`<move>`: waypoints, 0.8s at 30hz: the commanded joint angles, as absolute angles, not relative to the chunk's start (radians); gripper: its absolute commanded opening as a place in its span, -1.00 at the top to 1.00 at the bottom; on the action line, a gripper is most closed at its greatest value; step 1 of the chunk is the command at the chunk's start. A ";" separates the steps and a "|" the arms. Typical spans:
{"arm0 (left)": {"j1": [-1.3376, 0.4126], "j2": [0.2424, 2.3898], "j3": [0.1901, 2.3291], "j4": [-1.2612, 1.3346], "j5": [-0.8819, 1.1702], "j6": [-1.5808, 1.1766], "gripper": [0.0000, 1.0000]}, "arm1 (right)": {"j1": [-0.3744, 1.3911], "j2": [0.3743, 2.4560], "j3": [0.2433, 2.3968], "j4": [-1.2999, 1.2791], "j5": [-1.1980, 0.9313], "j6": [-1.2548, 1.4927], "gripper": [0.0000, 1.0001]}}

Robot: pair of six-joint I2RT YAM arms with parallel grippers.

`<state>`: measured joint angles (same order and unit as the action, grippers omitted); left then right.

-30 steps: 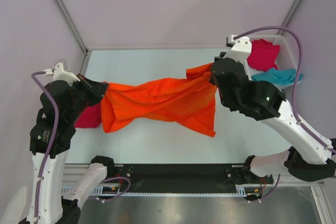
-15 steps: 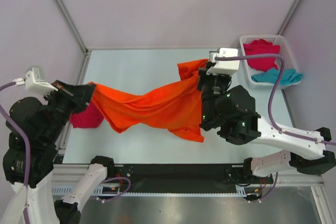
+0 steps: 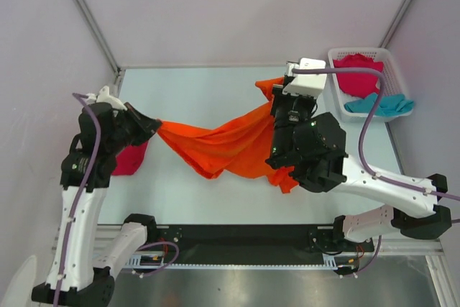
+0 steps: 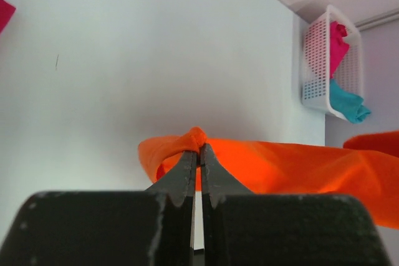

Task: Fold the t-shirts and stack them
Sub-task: Flatten out the tshirt

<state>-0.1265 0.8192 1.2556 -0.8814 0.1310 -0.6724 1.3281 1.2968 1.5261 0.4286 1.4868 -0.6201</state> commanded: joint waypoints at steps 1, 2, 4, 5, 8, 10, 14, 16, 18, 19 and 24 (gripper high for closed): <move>-0.014 0.847 1.158 -0.749 0.288 -0.670 0.94 | 1.283 1.311 1.510 0.486 1.654 -0.647 1.00; -0.003 0.851 1.128 -0.741 0.294 -0.663 0.95 | 1.270 1.336 1.482 0.501 1.666 -0.659 1.00; 0.052 0.850 1.109 -0.736 0.296 -0.652 0.94 | 1.238 1.361 1.422 0.666 1.703 -0.893 1.00; 0.064 0.853 1.097 -0.733 0.299 -0.638 0.95 | 1.221 1.380 1.383 1.062 1.719 -1.049 1.00; 0.110 0.861 1.085 -0.733 0.321 -0.620 0.95 | 1.181 1.525 1.362 1.549 1.766 -1.502 1.00; 0.142 0.865 1.083 -0.735 0.333 -0.609 0.95 | 1.209 1.577 1.387 1.551 1.763 -1.492 1.00; 0.190 0.883 1.089 -0.738 0.363 -0.571 0.95 | 1.213 1.658 1.497 1.552 1.764 -1.534 1.00; 0.219 0.897 1.092 -0.736 0.393 -0.552 0.96 | 1.206 1.677 1.541 1.554 1.763 -1.542 1.00; 0.232 0.905 1.100 -0.736 0.403 -0.532 0.96 | 1.209 1.687 1.580 1.554 1.763 -1.566 1.00; 0.247 0.911 1.100 -0.736 0.410 -0.531 0.96 | 1.213 1.698 1.636 1.555 1.763 -1.577 1.00; 0.290 0.945 1.112 -0.715 0.474 -0.538 0.97 | 1.299 1.799 1.978 1.555 1.761 -1.750 1.00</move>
